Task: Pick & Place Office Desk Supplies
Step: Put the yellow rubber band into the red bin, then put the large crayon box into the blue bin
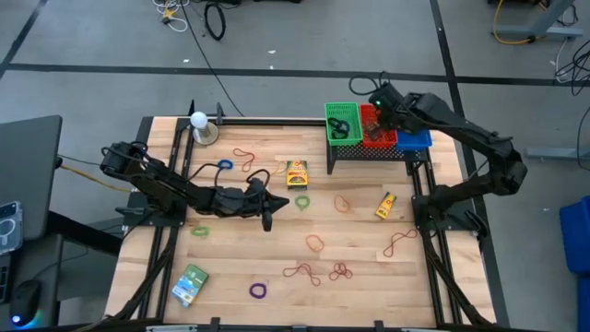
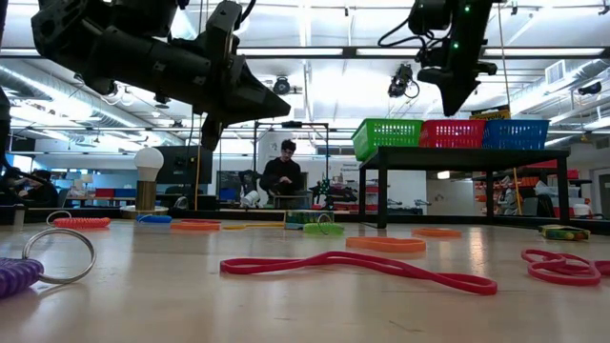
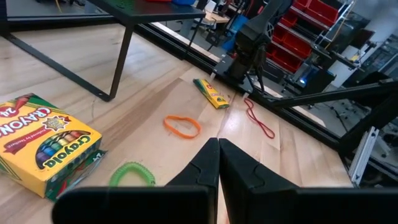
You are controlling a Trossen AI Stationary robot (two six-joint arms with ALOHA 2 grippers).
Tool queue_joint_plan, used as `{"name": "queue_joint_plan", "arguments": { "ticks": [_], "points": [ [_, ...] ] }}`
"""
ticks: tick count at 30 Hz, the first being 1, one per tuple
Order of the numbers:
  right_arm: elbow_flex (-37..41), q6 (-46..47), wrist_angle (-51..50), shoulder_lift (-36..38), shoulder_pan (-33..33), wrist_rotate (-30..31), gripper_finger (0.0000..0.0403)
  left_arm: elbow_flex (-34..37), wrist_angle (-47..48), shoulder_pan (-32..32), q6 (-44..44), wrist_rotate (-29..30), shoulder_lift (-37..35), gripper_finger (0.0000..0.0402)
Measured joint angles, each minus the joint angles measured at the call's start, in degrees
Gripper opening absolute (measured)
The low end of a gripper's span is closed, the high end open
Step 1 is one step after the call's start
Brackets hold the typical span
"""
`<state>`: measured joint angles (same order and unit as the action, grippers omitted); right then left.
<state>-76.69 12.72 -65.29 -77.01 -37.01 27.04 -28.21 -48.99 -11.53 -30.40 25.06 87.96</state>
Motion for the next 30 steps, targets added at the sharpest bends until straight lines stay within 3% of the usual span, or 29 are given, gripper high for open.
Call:
{"name": "queue_joint_plan", "arguments": {
  "ticks": [7, 11, 15, 22, 30],
  "points": [
    [-2.60, -0.75, -0.11, 0.04, 0.02, 3.75, 0.0160, 0.00, -0.02, 0.00, -0.49, 0.00, 0.02, 0.0011],
    [-5.84, -2.59, -0.93, 0.57, 0.49, 1.46, 0.0178, 0.00, -0.04, 0.00, -2.65, -0.01, 0.02, 0.0011],
    [-6.81, -2.58, 0.85, 3.50, 5.00, -3.76, 0.0144, 0.00, -0.04, 0.00, -2.14, 0.00, 0.02, 0.0010],
    [2.35, 2.35, 12.32, 10.41, 20.47, -7.38, 0.0016, 0.00, -0.04, 0.00, -1.42, -0.01, 0.02, 0.0011],
    [13.80, 7.38, 28.95, 11.37, 39.52, -6.56, 0.0009, -0.02, 4.09, 0.65, -1.71, -1.28, 0.02, 0.0010]
  ]
}}
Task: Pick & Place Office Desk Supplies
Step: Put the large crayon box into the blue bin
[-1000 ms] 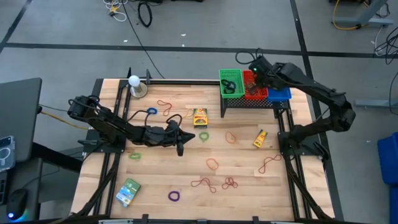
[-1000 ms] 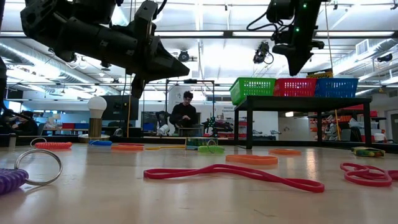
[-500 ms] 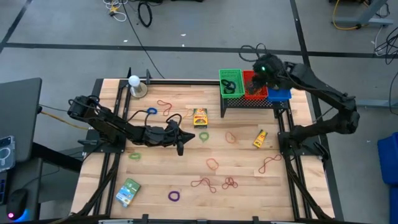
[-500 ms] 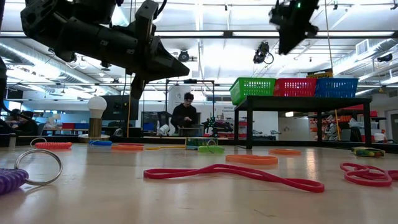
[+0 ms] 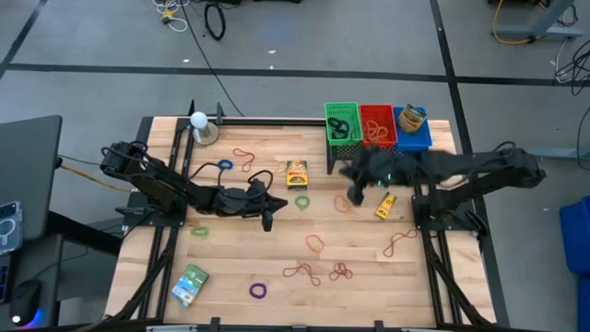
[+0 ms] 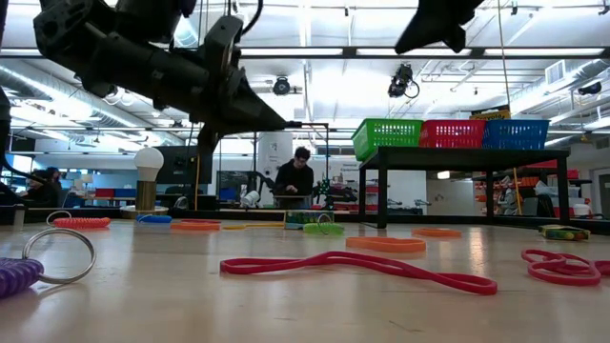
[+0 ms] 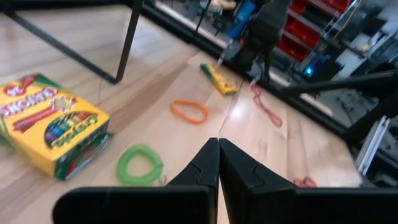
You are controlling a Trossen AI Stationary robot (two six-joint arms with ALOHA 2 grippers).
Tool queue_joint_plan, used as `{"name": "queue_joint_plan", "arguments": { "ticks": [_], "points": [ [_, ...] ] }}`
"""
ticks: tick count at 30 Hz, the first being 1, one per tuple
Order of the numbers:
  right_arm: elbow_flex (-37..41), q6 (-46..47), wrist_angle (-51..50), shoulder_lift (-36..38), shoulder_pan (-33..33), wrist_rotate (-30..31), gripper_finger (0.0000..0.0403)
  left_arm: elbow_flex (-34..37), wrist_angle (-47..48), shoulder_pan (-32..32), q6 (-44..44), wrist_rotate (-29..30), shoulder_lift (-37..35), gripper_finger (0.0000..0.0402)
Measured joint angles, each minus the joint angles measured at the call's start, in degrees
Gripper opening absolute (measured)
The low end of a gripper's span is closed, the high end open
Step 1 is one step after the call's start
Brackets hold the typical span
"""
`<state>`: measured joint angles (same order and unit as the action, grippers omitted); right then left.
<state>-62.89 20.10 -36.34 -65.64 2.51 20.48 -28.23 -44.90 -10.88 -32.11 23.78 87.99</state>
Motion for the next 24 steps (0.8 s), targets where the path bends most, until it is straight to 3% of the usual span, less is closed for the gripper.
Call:
{"name": "queue_joint_plan", "arguments": {
  "ticks": [6, 12, 24],
  "points": [
    [4.28, 1.78, 12.18, -1.63, 8.50, 0.96, 0.0010, 0.00, 2.42, 0.38, 0.23, -1.98, 0.02, 0.0009],
    [1.94, 2.14, 13.03, -5.19, 10.25, 1.89, 0.0004, -0.14, 5.93, 0.37, 0.40, -4.94, 0.02, 0.0009],
    [1.22, 1.87, 13.40, -6.52, 10.81, 3.37, 0.0006, -10.38, 30.56, -0.39, -0.27, -5.83, 0.04, 0.0009]
  ]
}}
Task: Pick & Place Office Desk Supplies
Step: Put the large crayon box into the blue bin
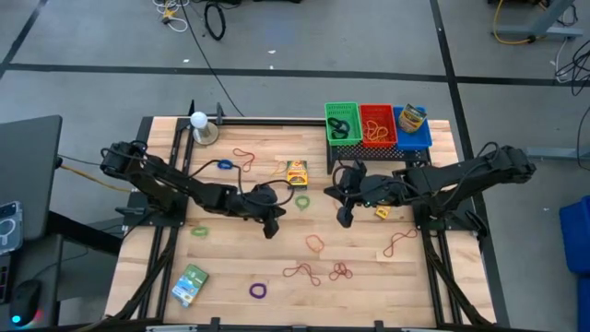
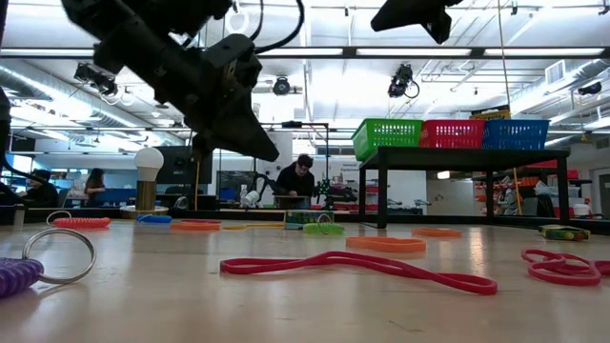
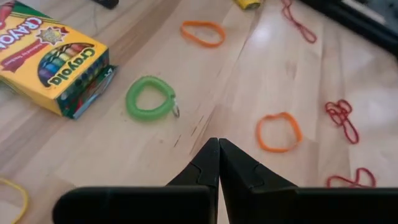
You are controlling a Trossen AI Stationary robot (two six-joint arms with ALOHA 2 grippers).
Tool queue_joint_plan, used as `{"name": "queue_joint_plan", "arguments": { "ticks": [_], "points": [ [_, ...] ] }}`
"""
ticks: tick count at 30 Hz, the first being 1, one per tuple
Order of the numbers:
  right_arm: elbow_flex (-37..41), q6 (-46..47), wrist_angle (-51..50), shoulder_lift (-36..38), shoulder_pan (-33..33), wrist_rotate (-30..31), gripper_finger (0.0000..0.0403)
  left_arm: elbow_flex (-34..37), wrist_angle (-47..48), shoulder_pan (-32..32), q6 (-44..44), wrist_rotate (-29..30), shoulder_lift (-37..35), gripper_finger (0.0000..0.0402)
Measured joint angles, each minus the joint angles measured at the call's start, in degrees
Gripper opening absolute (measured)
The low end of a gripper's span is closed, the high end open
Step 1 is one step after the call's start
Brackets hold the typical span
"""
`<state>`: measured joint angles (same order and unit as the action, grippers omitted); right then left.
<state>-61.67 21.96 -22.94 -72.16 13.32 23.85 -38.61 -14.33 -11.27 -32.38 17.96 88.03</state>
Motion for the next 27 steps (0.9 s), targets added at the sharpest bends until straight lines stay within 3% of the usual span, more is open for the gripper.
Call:
{"name": "queue_joint_plan", "arguments": {
  "ticks": [9, 19, 27],
  "points": [
    [0.15, -0.56, -4.22, 0.02, 0.02, 0.01, 0.0006, -6.97, 14.33, 0.13, -2.26, 0.15, 0.00, 0.0039],
    [9.01, 1.63, 2.95, 1.00, 0.83, -1.37, 0.0003, -7.15, 16.47, 0.88, -6.17, -0.33, 3.19, 0.0098],
    [9.60, 1.24, 3.36, 2.54, 2.03, -0.13, 0.0003, -8.27, 17.21, 0.90, -7.42, -0.09, 3.50, 0.0109]
  ]
}}
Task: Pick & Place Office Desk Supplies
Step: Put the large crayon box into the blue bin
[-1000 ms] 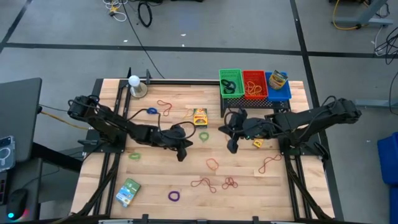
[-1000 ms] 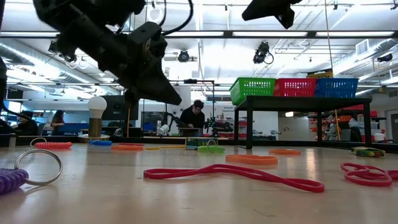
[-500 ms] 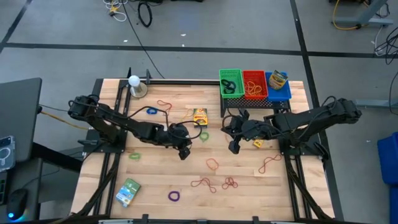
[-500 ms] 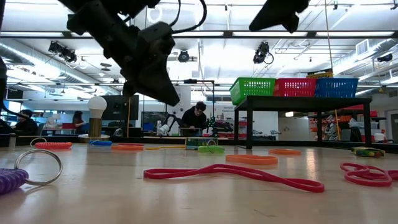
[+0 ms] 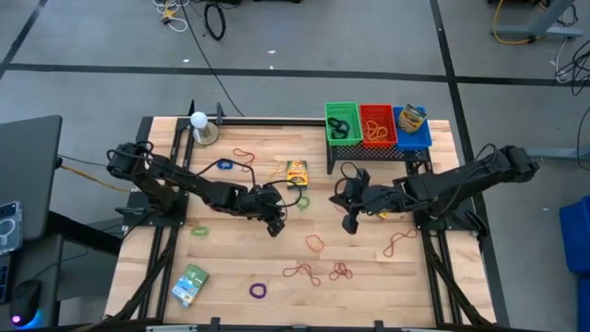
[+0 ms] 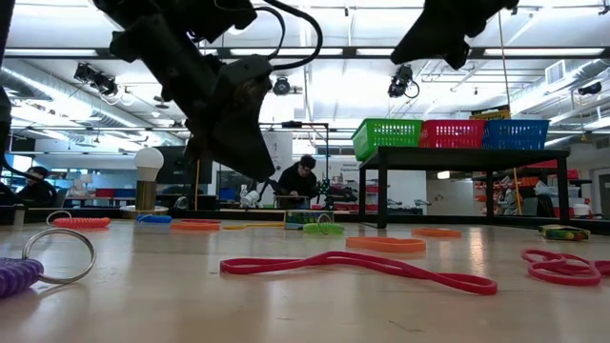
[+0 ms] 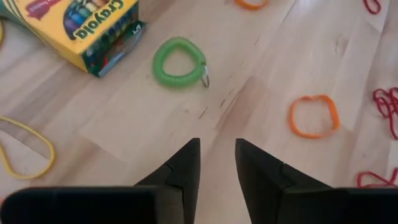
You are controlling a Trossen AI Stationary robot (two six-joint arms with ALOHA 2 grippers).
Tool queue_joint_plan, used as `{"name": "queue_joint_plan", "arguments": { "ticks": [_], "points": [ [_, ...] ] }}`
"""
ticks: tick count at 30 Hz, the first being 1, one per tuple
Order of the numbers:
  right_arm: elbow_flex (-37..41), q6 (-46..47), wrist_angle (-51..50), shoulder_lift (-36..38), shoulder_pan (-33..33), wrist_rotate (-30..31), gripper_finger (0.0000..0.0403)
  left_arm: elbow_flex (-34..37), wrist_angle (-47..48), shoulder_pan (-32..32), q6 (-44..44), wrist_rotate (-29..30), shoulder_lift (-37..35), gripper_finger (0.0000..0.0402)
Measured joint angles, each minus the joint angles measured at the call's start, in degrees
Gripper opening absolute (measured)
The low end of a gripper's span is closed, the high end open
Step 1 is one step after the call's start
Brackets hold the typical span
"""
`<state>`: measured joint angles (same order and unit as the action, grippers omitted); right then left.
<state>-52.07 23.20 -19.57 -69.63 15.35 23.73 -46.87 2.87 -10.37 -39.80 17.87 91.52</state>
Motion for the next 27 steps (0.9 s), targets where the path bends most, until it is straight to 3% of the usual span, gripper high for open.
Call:
{"name": "queue_joint_plan", "arguments": {
  "ticks": [15, 22, 27],
  "points": [
    [0.60, -4.05, -5.48, 0.01, -0.04, 0.09, 0.0002, -2.52, 4.14, 1.41, -0.64, -1.58, 0.53, 0.0110],
    [13.64, -0.08, 6.30, 3.52, -0.02, -5.03, 0.0002, -3.61, 5.06, 1.88, 0.37, -2.82, 0.53, 0.0109],
    [16.04, 4.47, 0.26, 9.16, 0.81, -6.62, 0.0002, -3.61, 5.11, 1.75, 1.13, -3.00, 0.53, 0.0109]
  ]
}}
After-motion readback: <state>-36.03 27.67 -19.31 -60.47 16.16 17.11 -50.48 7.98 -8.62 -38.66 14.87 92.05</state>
